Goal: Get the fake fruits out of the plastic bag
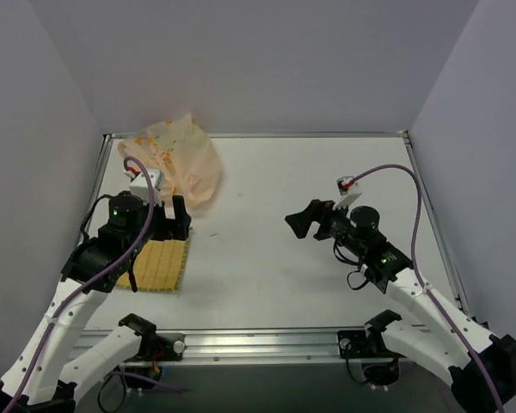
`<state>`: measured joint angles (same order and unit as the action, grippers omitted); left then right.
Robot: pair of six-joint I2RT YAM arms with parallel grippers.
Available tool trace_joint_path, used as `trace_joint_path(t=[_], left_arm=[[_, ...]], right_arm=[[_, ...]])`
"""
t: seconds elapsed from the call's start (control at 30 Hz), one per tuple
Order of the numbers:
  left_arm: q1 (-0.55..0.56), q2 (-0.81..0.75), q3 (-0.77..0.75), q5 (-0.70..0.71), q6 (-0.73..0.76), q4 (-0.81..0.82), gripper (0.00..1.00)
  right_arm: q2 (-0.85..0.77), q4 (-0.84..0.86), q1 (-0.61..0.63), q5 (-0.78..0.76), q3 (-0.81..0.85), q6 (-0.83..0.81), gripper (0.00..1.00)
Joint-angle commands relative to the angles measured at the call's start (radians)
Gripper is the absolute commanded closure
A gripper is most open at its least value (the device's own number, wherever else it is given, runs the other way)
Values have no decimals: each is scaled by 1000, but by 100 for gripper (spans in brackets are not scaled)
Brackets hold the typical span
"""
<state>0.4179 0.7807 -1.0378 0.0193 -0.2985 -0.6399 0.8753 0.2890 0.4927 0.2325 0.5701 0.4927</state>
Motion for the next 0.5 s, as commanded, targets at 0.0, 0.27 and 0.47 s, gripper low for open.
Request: trace_joint_path(t=[0.0, 0.27, 0.47], left_arm=[[1, 17, -61, 62, 12, -7, 6], [-1, 124, -87, 212, 77, -73, 6], [-34, 253, -102, 407, 156, -53, 12]], right_arm=[[7, 99, 52, -22, -6, -10, 6], [138, 300, 182, -44, -50, 44, 70], [244, 306, 348, -182, -4, 3, 69]])
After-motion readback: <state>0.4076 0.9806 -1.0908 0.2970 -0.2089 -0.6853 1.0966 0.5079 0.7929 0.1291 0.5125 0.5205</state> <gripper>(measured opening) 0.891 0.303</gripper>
